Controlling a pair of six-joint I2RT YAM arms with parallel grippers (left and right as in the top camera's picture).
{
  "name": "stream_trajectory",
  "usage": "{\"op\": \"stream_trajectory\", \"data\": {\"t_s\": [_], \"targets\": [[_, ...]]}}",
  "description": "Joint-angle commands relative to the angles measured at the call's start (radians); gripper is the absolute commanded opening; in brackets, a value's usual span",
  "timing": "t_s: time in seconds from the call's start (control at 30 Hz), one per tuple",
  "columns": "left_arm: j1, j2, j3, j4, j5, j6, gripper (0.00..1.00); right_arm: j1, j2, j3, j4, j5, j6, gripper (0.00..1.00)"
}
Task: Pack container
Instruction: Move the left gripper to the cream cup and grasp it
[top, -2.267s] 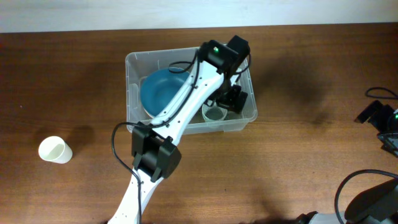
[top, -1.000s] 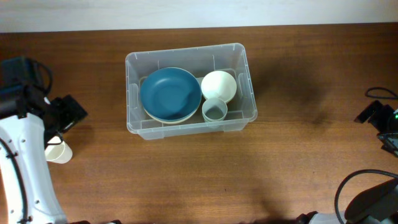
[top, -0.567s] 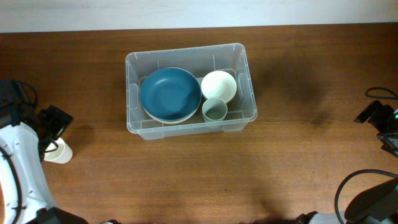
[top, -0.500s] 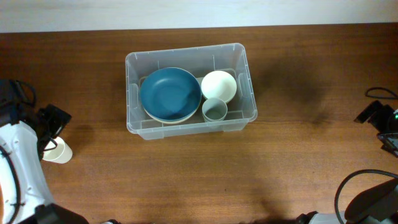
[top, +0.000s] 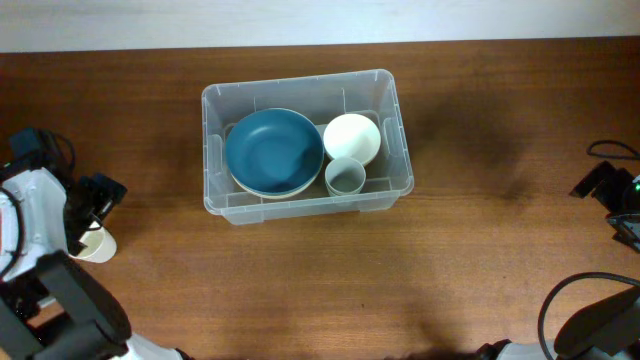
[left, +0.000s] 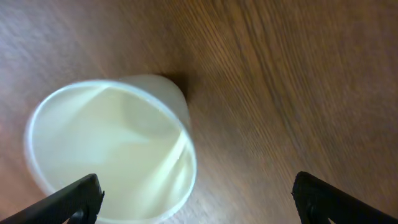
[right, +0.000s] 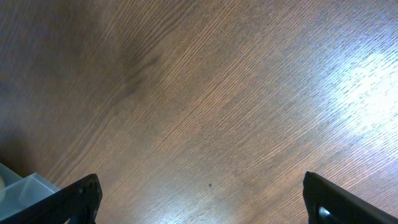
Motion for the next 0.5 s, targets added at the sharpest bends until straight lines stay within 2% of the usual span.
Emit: {"op": "stream_trajectory", "data": {"t_s": [0.0, 0.1, 0.17, 0.3, 0.4, 0.43, 0.47], "targets": [[0.006, 0.059, -0.006, 0.019, 0.006, -0.008, 0.99, -0.003, -0.018, -0.001, 0.0, -0.003, -0.003, 0.99], [0.006, 0.076, -0.006, 0.025, 0.007, -0.008, 0.99, -0.003, -0.018, -0.001, 0.0, -0.003, -0.003, 0.99], [0.006, 0.083, -0.006, 0.032, 0.006, -0.008, 0.93, -0.003, -0.018, -0.001, 0.0, -0.003, -0.004, 0.99], [0.006, 0.095, -0.006, 0.048, 0.007, -0.008, 0.89, -0.003, -0.018, -0.001, 0.0, -0.003, -0.003, 0.99], [0.006, 0.1, -0.006, 0.049, 0.007, -0.008, 0.69, -0.003, -0.018, -0.001, 0.0, -0.003, -0.003, 0.99], [0.006, 0.101, -0.008, 0.049, 0.007, -0.008, 0.58, -0.003, -0.018, -0.001, 0.0, -0.003, -0.003, 0.99], [0.006, 0.101, -0.009, 0.049, 0.007, -0.008, 0.52, -0.003, -0.018, -0.001, 0.0, -0.003, -0.003, 0.99]]}}
